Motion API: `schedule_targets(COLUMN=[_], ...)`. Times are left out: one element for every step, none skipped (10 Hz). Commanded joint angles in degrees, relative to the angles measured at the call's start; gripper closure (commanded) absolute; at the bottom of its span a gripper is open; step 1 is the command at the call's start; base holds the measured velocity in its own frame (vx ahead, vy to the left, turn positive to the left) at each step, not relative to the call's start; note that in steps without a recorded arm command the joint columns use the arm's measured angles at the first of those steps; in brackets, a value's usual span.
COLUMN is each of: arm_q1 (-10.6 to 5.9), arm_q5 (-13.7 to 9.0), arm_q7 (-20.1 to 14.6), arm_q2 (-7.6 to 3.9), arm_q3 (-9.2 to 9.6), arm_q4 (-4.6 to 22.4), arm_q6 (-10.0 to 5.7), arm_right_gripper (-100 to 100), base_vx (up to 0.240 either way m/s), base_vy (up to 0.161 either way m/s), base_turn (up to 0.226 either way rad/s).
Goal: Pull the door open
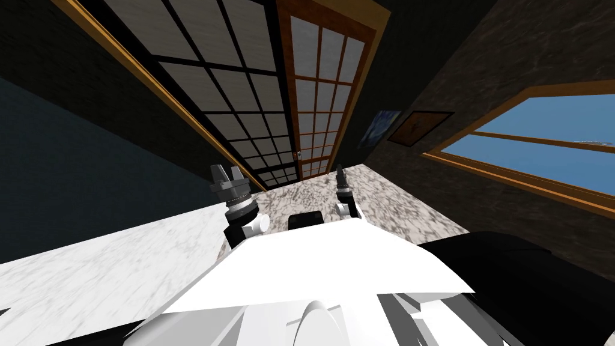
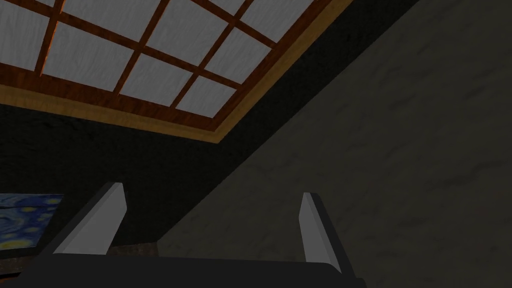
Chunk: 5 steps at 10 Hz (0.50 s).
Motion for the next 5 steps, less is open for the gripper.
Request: schedule_targets(arm_q1=[-0.04,-0.23,-0.42,-0.62,-0.82], arm_q5=[-0.4,-0.6,-0.8,-1.0,-1.2], arm_q7=[2.2,3.6,5.0,6.5,7.9], arm_q2=[-0.35,-0.48,-0.61,-0.73,-0.86], arm_q3=[-0.11,-0.14,-0.16,-0.18,-0.21], arm_q4=[1.6,2.8,4.1,5.4,6.6], arm_q6=[-0.45,-0.74,-1.05,-1.37,-1.68], arm_right_gripper=[-100,-100,-100,-100,-100], base_vx=[0.112,0.112,0.105,0.113,0.108], base_vy=[0.049,0.04,0.031,0.043,0.04], base_turn=[0.086,0.065,0.07,0.065,0.073])
